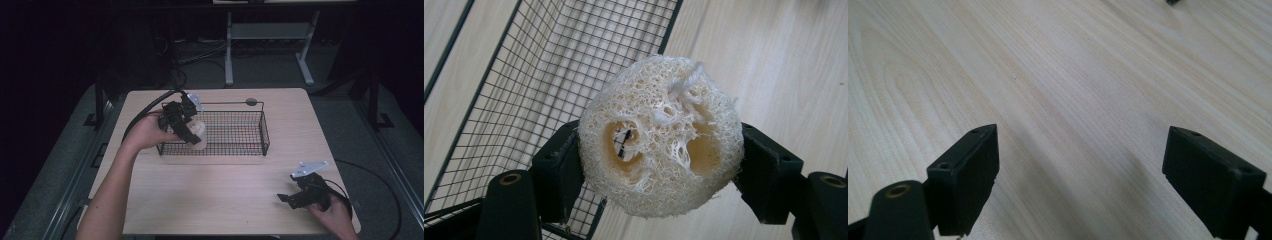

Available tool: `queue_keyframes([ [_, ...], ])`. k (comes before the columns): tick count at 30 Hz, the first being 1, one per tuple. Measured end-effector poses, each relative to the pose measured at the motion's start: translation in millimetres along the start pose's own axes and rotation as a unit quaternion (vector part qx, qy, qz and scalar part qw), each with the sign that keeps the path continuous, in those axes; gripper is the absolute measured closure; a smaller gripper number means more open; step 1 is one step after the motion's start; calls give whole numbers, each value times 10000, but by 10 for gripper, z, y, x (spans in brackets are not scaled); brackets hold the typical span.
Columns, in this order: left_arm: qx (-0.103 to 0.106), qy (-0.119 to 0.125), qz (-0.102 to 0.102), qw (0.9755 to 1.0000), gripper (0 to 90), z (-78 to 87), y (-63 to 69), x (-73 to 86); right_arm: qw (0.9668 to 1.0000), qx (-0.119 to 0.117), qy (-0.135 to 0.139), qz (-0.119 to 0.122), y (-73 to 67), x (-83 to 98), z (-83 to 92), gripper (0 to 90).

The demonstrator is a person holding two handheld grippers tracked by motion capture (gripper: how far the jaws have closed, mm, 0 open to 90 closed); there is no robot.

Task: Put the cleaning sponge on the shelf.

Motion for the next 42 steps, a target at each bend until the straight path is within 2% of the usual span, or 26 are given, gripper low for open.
queue_keyframes([
  [3,-1,38,31,10000,274,-13,-28,-23,10000,-1,17,2,3,0,1,146],
  [5,-81,-11,19,10000,275,-31,-49,-33,10000,-3,14,5,4,1,1,146],
  [10,10,28,90,10000,275,-72,-114,-54,10000,10,15,-12,5,4,6,146],
  [13,2,62,162,9998,275,-91,-144,-66,10000,20,10,1,12,7,3,146],
  [16,0,9,157,9999,275,-110,-183,-88,10000,15,9,-12,11,7,1,146],
  [26,4,66,215,9997,274,-148,-276,-166,10000,22,0,15,11,10,-6,146],
  [36,7,32,399,9992,274,-316,-380,-161,10000,37,-4,13,-4,4,10,146],
  [39,-48,-16,411,9991,274,-364,-416,-160,10000,33,-3,15,-5,2,10,146],
  [42,-93,50,454,9989,275,-383,-436,-175,10000,28,2,12,-5,2,11,146],
])
Point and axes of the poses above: each handheld gripper's, and its own axes: z roughly backward along the jaws, x roughly out of its underside, y roughly to its right, the point moved 4 cm from there along -z, roughly forward along the jaws, and after that the axes turned 1 degree about -y, right-handed, at the moved point
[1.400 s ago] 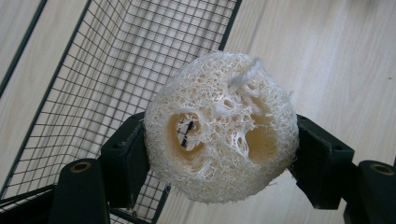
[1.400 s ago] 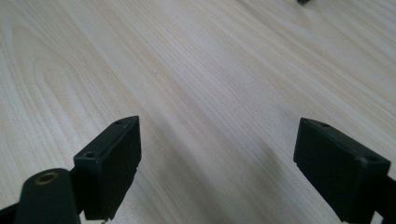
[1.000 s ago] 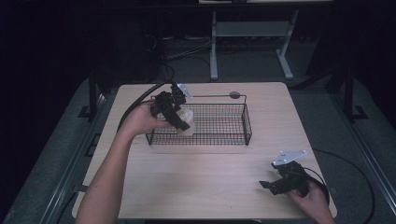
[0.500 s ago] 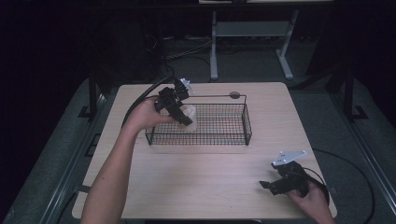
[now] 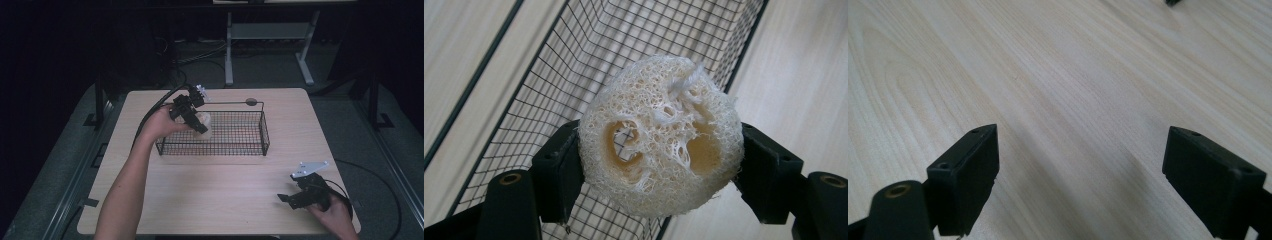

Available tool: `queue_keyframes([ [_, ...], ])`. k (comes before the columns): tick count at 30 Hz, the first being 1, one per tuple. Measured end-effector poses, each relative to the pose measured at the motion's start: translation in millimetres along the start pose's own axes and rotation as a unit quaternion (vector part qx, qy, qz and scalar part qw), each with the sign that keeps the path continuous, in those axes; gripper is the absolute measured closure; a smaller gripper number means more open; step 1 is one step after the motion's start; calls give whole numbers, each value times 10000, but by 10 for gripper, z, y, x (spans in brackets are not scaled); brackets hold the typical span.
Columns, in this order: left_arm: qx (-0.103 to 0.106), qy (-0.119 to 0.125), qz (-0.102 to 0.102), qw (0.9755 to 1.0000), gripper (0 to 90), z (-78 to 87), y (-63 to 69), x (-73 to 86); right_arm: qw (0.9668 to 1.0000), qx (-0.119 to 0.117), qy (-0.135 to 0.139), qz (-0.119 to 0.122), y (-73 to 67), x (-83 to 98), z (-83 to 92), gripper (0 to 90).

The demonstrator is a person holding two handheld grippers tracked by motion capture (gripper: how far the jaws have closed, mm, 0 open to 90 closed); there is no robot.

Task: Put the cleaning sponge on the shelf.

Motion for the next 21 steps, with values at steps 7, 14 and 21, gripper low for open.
queue_keyframes([
  [7,-3,29,115,9999,274,-63,-51,-19,10000,3,7,1,9,2,11,146],
  [14,9,-100,122,9999,274,-155,-82,-17,10000,-9,7,-11,8,0,-2,146],
  [21,9,-207,202,9996,274,-257,-118,-15,10000,-19,15,-17,11,0,6,146],
])
Point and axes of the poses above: each handheld gripper's, and its own axes: z roughly backward along the jaws, x roughly out of its underside, y roughly to its right, the point moved 4 cm from there along -z, roughly forward along the jaws, and after that the axes turned 1 degree about -y, right-handed, at the moved point
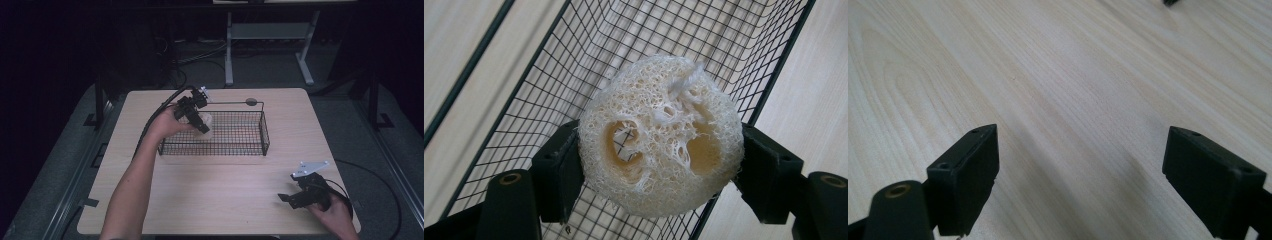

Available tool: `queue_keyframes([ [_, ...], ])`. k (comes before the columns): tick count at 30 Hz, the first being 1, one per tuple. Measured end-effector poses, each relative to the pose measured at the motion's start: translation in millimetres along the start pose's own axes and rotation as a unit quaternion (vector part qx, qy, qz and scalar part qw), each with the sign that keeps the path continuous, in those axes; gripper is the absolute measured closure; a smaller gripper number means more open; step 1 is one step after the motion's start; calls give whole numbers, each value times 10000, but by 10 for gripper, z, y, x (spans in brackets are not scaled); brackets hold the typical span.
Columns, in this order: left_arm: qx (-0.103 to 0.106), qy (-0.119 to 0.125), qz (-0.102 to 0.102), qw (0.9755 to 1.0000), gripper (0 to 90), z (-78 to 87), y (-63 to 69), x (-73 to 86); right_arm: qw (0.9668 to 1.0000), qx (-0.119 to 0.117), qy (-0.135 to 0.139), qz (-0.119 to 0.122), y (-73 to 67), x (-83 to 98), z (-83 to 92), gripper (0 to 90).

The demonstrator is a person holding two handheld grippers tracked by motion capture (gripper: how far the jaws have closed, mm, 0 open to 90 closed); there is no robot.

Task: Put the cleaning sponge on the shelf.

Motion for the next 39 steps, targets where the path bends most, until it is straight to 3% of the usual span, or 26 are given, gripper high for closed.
queue_keyframes([
  [3,-31,-48,-52,10000,274,-36,-7,-7,10000,8,6,16,4,-1,1,146],
  [12,78,82,115,9999,274,-148,-29,-52,10000,12,3,6,5,-6,-3,146],
  [32,116,-139,168,9997,274,-429,-66,-82,10000,3,-30,32,15,-2,-9,146],
  [39,194,-110,228,9995,274,-496,-72,-99,10000,2,-21,14,17,4,-5,146],
])
Point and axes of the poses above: each handheld gripper's, and its own axes: z roughly backward along the jaws, x roughly out of its underside, y roughly to its right, the point moved 4 cm from there along -z, roughly forward along the jaws, and after that the axes turned 1 degree about -y, right-handed, at the moved point
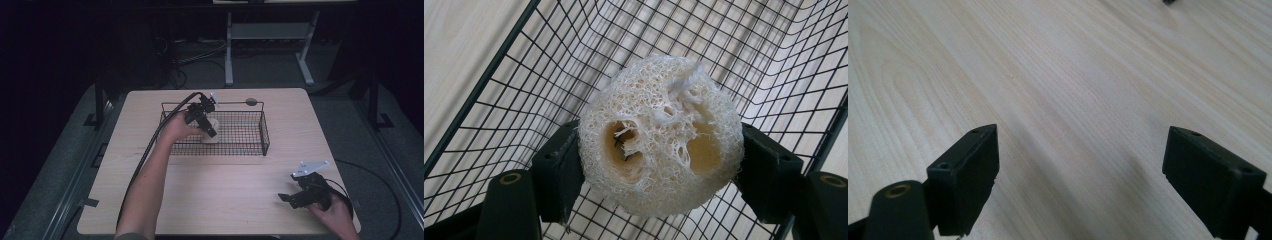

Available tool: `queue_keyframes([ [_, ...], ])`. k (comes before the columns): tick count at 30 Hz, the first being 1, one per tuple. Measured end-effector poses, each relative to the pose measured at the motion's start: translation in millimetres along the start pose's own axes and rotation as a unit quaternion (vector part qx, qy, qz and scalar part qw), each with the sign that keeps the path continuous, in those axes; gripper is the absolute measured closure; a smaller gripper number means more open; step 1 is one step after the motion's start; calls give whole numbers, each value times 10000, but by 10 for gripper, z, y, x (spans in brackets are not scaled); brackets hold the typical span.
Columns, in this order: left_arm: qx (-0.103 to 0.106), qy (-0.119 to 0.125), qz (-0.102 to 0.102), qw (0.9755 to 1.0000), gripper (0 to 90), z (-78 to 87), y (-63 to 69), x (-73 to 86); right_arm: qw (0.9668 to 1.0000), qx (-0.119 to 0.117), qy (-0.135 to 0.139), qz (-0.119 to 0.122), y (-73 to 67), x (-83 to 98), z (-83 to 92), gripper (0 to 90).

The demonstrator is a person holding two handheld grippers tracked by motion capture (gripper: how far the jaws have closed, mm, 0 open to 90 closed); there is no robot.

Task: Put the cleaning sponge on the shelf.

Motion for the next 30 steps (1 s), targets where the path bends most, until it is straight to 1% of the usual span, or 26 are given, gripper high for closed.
queue_keyframes([
  [1,55,-22,16,10000,274,-17,3,1,10000,1,-3,0,0,1,0,146],
  [3,-7,-75,-7,10000,274,-34,2,7,10000,5,-2,18,1,2,-3,146],
  [6,32,-90,27,10000,274,-56,-6,15,10000,-3,-5,5,-4,2,-3,146],
  [8,10,-128,17,9999,274,-71,-12,25,10000,-4,-8,-2,-3,2,-1,146],
  [10,4,-92,62,9999,273,-85,-23,42,10000,2,-8,14,-1,3,-4,146],
  [11,15,-58,126,9999,272,-90,-31,51,10000,3,-10,11,-3,3,-4,146],
  [14,28,-68,146,9999,270,-91,-48,78,10000,5,-7,22,-1,3,-2,146],
  [17,35,-19,200,9998,270,-86,-52,92,10000,8,-2,22,1,2,-5,146],
  [18,44,-54,175,9998,270,-82,-59,96,10000,3,-10,19,-4,0,-6,146],
  [20,52,-30,208,9998,270,-84,-54,94,10000,0,-15,35,-8,-3,-10,146],
  [21,33,-60,166,9998,269,-86,-56,95,10000,0,-13,43,-7,-4,-10,146],
  [24,27,-108,179,9998,249,-100,-52,93,10000,-1,-11,39,-6,-4,-9,146],
  [26,7,-137,146,9998,248,-103,-50,90,10000,-3,-11,43,-7,-4,-11,146],
  [28,7,-111,173,9998,248,-104,-44,81,10000,-5,-16,46,-7,-4,-12,146],
  [30,-24,-151,137,9998,248,-97,-45,76,10000,-5,-12,51,-10,-4,-10,145],
])
Point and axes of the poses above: each handheld gripper's, and its own axes: z roughly backward along the jaws, x roughly out of its underside, y roughly to its right, the point moved 4 cm from there along -z, roughly forward along the jaws, and after that the axes turned 1 degree about -y, right-handed, at the moved point
